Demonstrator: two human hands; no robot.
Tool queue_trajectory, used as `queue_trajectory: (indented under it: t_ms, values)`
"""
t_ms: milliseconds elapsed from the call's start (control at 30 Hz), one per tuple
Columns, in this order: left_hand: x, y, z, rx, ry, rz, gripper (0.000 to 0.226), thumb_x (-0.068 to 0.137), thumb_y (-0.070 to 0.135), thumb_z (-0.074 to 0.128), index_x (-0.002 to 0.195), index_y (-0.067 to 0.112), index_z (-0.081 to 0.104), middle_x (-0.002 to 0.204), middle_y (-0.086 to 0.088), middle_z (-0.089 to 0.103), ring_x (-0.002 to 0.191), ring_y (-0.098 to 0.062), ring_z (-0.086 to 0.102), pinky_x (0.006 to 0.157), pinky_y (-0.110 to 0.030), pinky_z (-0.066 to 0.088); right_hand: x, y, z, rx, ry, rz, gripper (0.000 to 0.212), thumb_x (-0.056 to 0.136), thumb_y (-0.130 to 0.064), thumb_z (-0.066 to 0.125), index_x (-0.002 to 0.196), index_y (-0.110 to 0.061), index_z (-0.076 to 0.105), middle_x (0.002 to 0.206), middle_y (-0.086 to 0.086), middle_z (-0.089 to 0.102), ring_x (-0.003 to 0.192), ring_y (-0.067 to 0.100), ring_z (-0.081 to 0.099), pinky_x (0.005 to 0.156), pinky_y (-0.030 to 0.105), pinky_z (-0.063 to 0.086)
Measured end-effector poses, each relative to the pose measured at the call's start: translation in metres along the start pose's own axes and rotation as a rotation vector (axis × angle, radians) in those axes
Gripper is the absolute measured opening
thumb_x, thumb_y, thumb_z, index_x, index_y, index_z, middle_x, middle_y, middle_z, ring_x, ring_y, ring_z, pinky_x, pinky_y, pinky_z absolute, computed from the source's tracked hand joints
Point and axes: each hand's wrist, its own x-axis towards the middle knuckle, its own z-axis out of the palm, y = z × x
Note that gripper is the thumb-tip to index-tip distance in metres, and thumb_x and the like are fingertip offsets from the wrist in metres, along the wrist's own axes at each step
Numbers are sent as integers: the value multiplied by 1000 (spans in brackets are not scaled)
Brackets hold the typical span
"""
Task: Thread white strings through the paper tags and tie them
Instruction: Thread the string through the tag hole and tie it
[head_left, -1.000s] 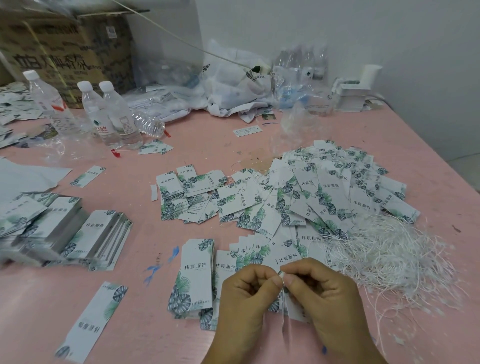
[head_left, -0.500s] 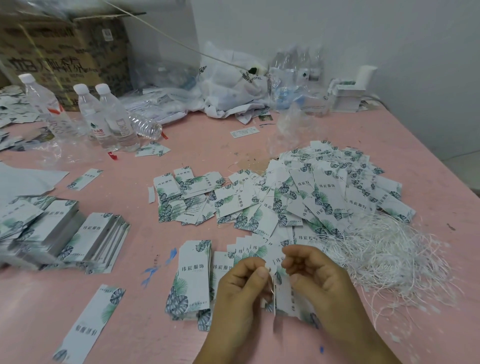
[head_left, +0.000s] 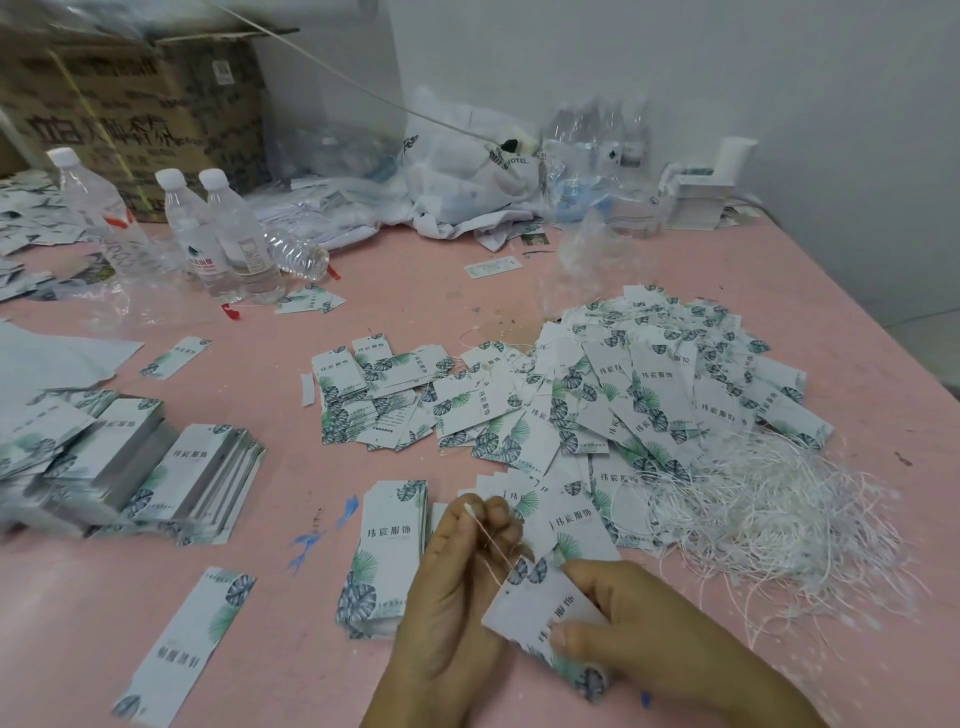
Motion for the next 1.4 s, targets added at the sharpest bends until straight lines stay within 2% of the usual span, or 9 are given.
queue_trajectory:
  t_ms: [200,400,533,700,833,1000,1233,1300,1400]
  values:
    - [2,1,-3,-65,32,33,38,56,23,97,81,17,70,88,-4,66,78,-15,65,68,-28,57,-13,-3,-27,141,-37,65,24,77,-33,78,90,-14,72,82,8,73,74,21,67,66,29,50]
    - [1,-11,-1,112,162,15,4,82,10,65,80,9,68,74,-10,65,61,-15,63,51,-22,53,-7,2,-24,632,173,-52,47,72,-33,83,112,-11,70,114,24,69,103,41,67,85,44,56]
    - [-4,-23,-4,446,96,59,12,76,20,79,79,13,71,71,-13,63,61,-16,59,55,-22,50,4,1,-3,699,296,-123,40,75,-29,76,110,-13,70,108,25,70,94,37,70,76,43,57]
    - [-8,-28,-4,639,55,106,28,77,28,78,95,7,74,94,-29,69,83,-35,61,77,-48,48,14,4,20,661,411,-150,41,73,-32,76,108,-12,72,98,25,71,83,33,69,68,37,56]
    - [-10,-26,-4,772,50,157,28,73,31,77,92,10,77,84,-23,71,71,-24,61,64,-32,51,16,7,21,708,423,-158,35,74,-22,76,105,-7,73,100,28,71,87,36,69,72,41,57]
    - [-12,-25,2,897,-7,199,19,77,28,71,92,21,80,83,-12,68,71,-14,60,66,-25,49,15,8,17,805,462,-135,28,72,-13,75,97,-2,74,94,30,71,76,32,70,60,37,58]
    - [-12,-32,-1,965,107,235,20,75,19,64,85,31,78,80,-10,69,71,-10,63,69,-23,51,17,-3,-22,444,732,-14,14,92,-21,61,91,-24,74,84,8,76,71,24,70,60,35,55]
    - [-12,-34,-1,979,115,248,19,75,19,64,82,30,77,76,-8,68,67,-8,59,65,-21,48,27,-16,-52,302,804,-7,16,94,-24,57,88,-22,71,82,0,75,69,15,70,58,27,54]
    - [-11,-36,0,1017,122,261,19,74,19,63,78,31,77,75,-9,67,63,-8,56,62,-21,45,61,-36,-98,162,885,0,23,93,-19,58,104,0,62,112,27,62,81,30,66,72,42,55]
